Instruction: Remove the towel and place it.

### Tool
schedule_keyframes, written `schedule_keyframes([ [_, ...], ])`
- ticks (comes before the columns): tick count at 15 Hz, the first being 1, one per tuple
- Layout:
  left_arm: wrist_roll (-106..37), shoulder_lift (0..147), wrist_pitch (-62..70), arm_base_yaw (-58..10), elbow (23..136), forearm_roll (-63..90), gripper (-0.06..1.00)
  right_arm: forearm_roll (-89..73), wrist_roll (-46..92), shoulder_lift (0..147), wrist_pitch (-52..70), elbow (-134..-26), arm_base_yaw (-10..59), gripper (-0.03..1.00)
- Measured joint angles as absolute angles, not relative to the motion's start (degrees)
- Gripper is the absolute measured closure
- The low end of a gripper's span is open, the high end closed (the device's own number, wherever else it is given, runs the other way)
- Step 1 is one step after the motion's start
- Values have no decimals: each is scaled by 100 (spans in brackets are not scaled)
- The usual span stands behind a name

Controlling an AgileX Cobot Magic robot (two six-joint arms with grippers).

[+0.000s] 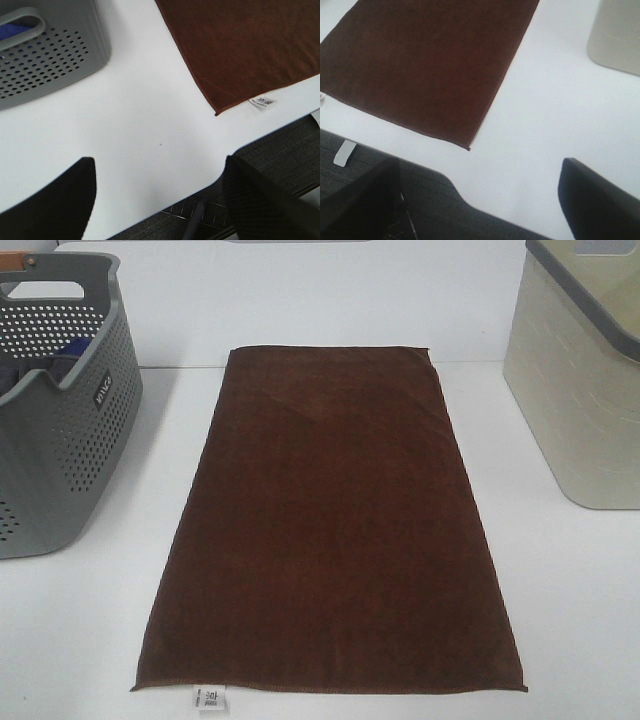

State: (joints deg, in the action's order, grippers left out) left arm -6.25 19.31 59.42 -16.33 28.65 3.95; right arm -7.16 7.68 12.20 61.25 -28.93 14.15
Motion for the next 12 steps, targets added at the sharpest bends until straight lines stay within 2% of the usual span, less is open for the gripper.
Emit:
schedule_keyframes([
  [12,-659,1931,5964,-1633,2865,430,26,-670,791,911,6125,-2893,1415,17],
])
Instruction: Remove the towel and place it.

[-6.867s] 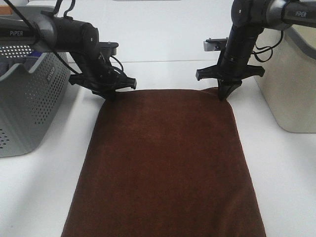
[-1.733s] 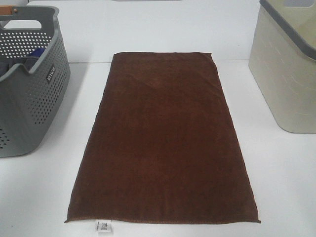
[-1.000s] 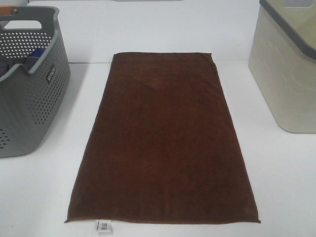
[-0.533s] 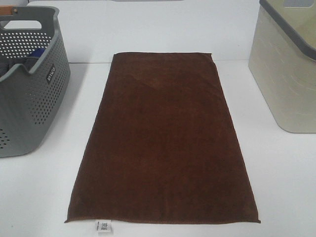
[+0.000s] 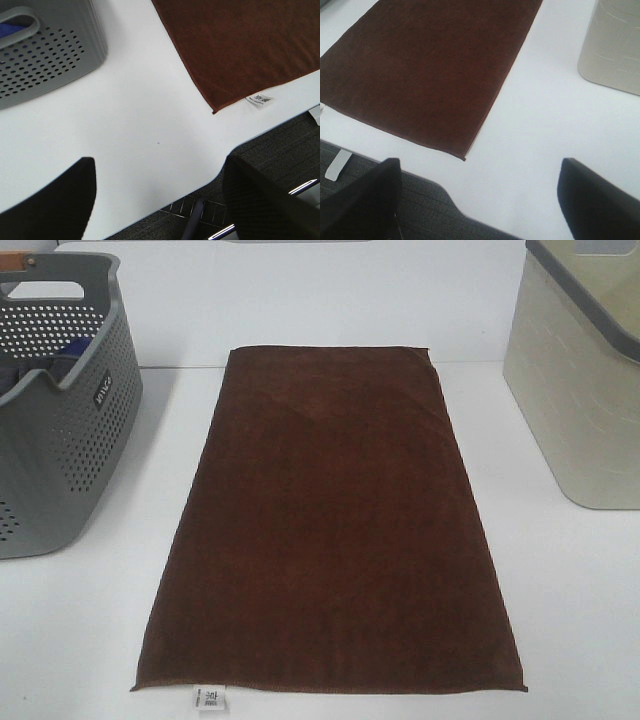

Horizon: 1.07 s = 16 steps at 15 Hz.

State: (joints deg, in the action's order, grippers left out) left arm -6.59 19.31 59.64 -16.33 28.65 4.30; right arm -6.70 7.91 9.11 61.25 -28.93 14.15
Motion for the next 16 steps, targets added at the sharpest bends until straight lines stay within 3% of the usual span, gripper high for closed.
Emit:
schedule_keyframes([
  [4,-659,1799,5964,-1593,2865,435,26,-722,791,911,6125,-2893,1415,17],
  [7,-659,1175,5970,-1060,2865,435,26,-762,791,905,6125,-2893,1381,17],
  [11,-659,252,5970,-327,2865,435,26,-773,791,819,6125,-2893,808,17],
  [16,-659,-23,5976,-252,2865,441,26,-837,791,-11,6125,-2876,350,17],
])
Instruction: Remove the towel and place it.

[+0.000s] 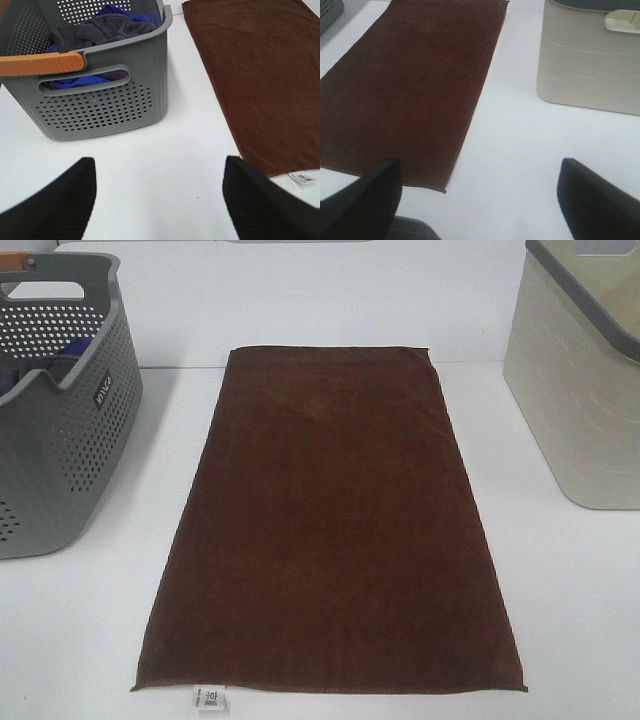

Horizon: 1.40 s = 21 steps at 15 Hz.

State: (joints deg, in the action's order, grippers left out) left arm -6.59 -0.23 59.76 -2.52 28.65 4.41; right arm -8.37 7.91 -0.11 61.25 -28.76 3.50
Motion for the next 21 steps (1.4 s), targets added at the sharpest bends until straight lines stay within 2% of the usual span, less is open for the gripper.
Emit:
schedule_keyframes([
  [13,-659,-23,5976,-252,2865,441,26,-871,791,-34,6125,-2876,350,17],
  [17,-659,-23,5976,-252,2865,441,26,-871,791,-34,6125,-2876,-23,17],
  [21,-659,-23,5976,-252,2865,441,26,-900,791,-34,6125,-2876,-52,17],
])
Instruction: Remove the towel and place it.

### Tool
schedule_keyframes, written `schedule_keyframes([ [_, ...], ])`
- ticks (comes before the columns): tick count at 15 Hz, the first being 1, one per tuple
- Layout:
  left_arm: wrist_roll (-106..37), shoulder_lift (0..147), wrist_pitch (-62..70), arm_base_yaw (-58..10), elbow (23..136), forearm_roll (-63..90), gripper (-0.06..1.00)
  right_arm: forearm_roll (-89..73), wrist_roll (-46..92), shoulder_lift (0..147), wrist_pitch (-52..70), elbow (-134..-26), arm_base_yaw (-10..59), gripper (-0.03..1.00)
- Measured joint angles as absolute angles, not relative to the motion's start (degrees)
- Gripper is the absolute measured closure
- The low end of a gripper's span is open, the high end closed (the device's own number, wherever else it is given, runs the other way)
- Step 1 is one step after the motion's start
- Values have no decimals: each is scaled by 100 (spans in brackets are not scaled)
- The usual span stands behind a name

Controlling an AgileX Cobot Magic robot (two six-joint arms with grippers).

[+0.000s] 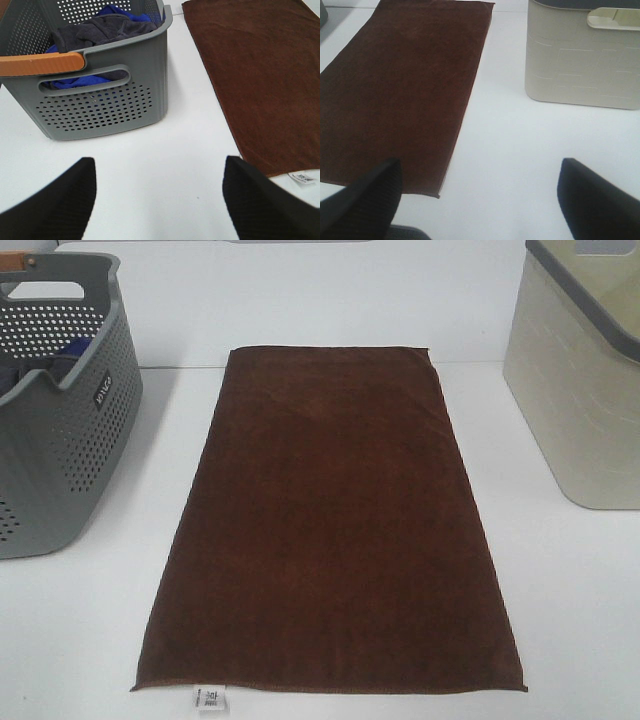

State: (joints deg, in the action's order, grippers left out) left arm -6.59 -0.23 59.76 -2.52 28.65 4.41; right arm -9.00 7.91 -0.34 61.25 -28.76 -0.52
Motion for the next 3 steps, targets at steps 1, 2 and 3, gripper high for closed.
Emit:
schedule_keyframes([
  [1,-659,-23,5976,-252,2865,441,26,-911,791,-34,6125,-2876,-52,17],
  [2,-659,-23,5976,-252,2865,441,26,-911,791,-34,6125,-2876,-52,17],
  [3,-659,-23,5976,-252,2865,441,26,-911,791,-34,6125,-2876,-52,17],
])
